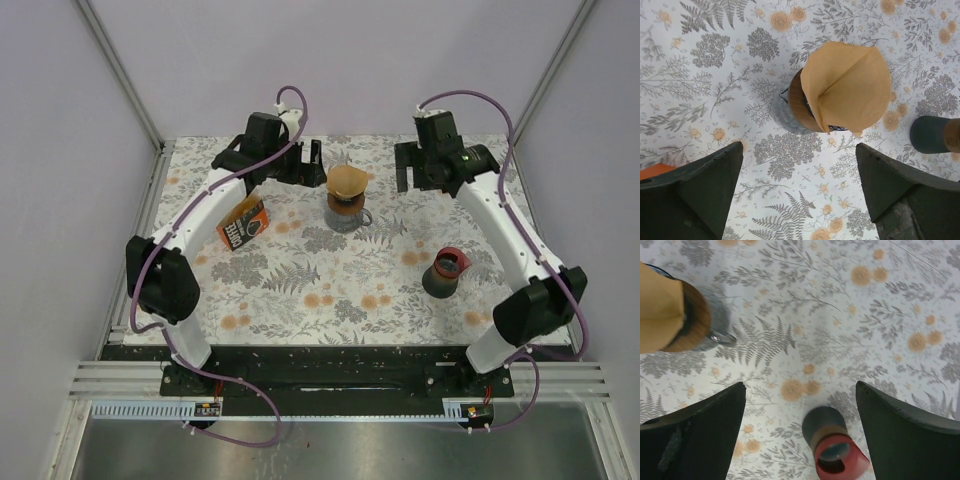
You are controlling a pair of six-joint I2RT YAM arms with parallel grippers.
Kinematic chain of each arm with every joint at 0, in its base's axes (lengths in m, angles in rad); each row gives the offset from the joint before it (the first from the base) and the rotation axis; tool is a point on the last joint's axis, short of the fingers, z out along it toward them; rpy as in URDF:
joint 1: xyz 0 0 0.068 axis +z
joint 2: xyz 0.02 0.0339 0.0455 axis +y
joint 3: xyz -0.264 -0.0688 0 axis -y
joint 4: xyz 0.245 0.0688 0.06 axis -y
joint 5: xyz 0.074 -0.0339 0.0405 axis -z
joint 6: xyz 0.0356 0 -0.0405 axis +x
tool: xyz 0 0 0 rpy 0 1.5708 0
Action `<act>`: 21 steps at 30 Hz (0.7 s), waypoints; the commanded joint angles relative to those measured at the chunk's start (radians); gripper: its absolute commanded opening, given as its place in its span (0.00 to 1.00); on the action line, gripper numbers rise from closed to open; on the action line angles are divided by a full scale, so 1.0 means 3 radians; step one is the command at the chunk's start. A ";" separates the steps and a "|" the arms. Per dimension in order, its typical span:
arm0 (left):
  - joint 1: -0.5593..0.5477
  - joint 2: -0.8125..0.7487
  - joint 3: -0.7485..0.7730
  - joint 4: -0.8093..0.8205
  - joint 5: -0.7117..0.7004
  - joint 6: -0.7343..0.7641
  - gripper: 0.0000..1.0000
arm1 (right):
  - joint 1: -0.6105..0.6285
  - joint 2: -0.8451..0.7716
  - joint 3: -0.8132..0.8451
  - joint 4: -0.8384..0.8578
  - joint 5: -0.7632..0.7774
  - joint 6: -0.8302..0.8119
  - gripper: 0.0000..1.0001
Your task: Place the coffee filter in the dripper
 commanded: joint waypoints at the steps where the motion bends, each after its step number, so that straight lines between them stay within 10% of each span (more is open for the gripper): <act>1: 0.0015 -0.0229 0.0090 0.0016 0.0045 0.0311 0.99 | -0.0156 -0.0506 -0.0477 0.0228 0.0314 0.0321 1.00; 21: 0.0833 -0.0827 -0.0891 0.0194 0.1088 0.0337 0.99 | -0.0908 -0.1754 -0.2104 -0.0222 0.0131 0.1707 0.75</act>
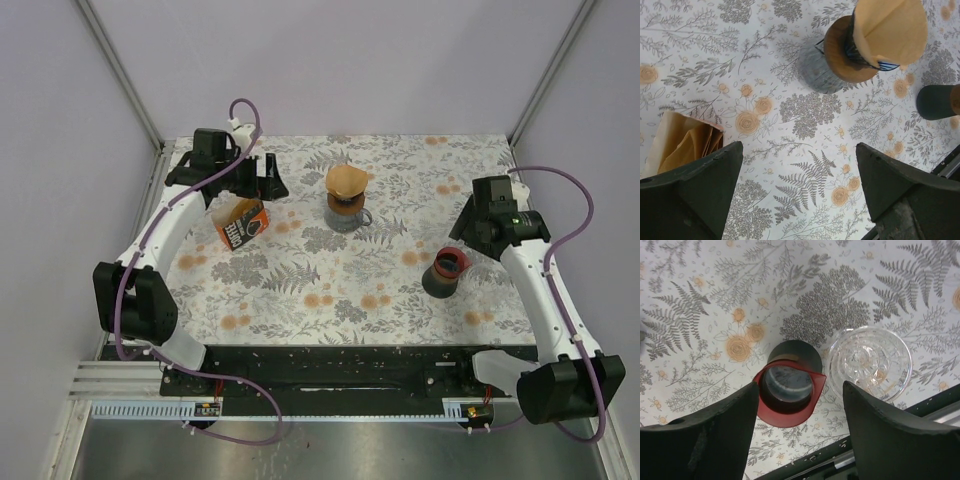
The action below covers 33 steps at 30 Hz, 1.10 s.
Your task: Place the coffee filter in the dripper
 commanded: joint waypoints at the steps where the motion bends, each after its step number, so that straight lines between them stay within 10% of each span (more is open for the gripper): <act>1: 0.0153 -0.0150 -0.0085 0.0231 0.0347 -0.0118 0.99 | -0.0050 -0.0123 -0.0171 -0.0065 -0.0065 0.0469 0.74; 13: 0.0255 -0.0186 -0.0116 0.0247 0.0541 -0.0195 0.99 | -0.0050 -0.0129 -0.0764 0.0062 -0.0346 0.0746 0.69; 22: 0.0347 -0.0202 -0.0131 0.0252 0.0577 -0.0221 0.99 | -0.0050 -0.0042 -0.0811 0.0293 -0.0499 0.0296 0.06; 33: 0.0439 -0.0217 -0.0152 0.0282 0.0597 -0.0221 0.99 | 0.0322 0.0336 -0.0515 0.0605 -0.1451 -0.0429 0.00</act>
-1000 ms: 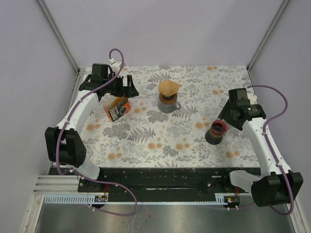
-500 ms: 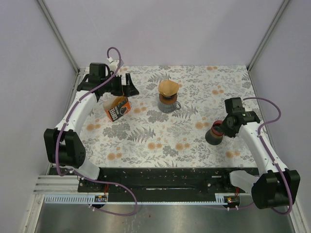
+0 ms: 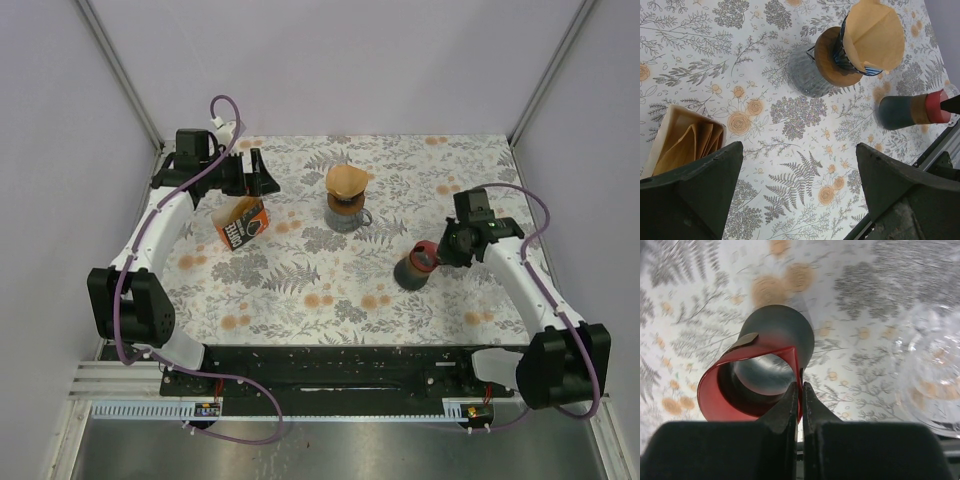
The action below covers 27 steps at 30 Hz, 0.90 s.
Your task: Place the coffee filter in the dripper
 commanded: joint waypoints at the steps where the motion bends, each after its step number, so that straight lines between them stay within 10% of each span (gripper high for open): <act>1: 0.0045 -0.0142 -0.0031 0.0186 0.0127 0.0011 0.99 | 0.0531 0.0226 0.0299 0.0138 -0.0397 -0.0580 0.00; 7: 0.0234 -0.0157 -0.0021 0.0165 0.0193 0.0047 0.99 | 0.1673 0.0844 0.0999 -0.0102 -0.0473 -0.1725 0.00; 27: 0.0587 -0.0147 -0.0113 0.0206 0.0337 -0.0025 0.98 | 0.2527 0.2200 0.2371 -0.0092 -0.0723 -0.4058 0.00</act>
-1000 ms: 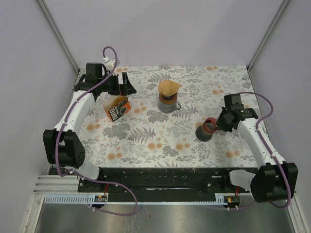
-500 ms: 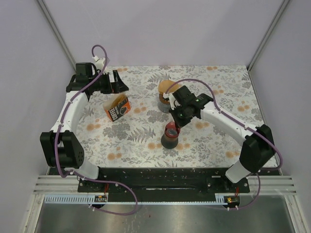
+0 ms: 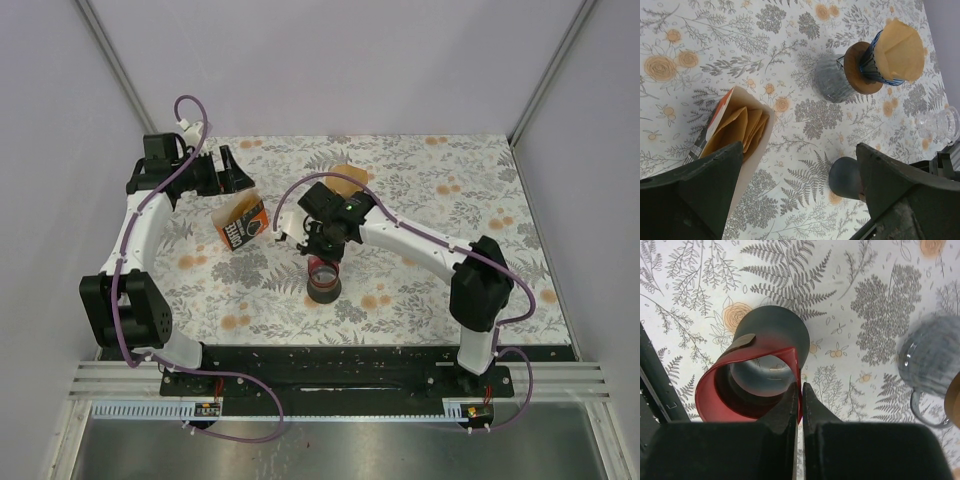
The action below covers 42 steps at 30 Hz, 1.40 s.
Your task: Place the coffee filter in the dripper
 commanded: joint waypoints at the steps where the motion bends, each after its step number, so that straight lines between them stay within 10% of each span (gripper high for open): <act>1: 0.0021 -0.0070 -0.0024 0.0204 0.0118 -0.0036 0.98 | 0.0015 0.0054 0.0128 0.0128 -0.0185 -0.0566 0.00; 7: 0.0021 -0.0085 -0.0054 0.0239 0.0097 -0.0021 0.98 | 0.0020 0.0126 0.0240 0.0113 -0.0124 -0.0388 0.62; 15: 0.0026 -0.0039 -0.0075 0.0270 0.0143 -0.0052 0.98 | -0.0097 -0.0609 0.0215 0.0812 0.0754 0.0873 0.99; 31: 0.0026 -0.0008 -0.0090 0.0331 0.0343 -0.0134 0.98 | -0.3210 -0.2589 -0.1676 0.0491 0.1486 0.3738 0.99; 42: 0.0026 0.0084 -0.0065 0.0337 0.0588 -0.0256 0.97 | -0.3564 -0.3382 -0.2418 -0.0137 0.2780 0.5297 0.98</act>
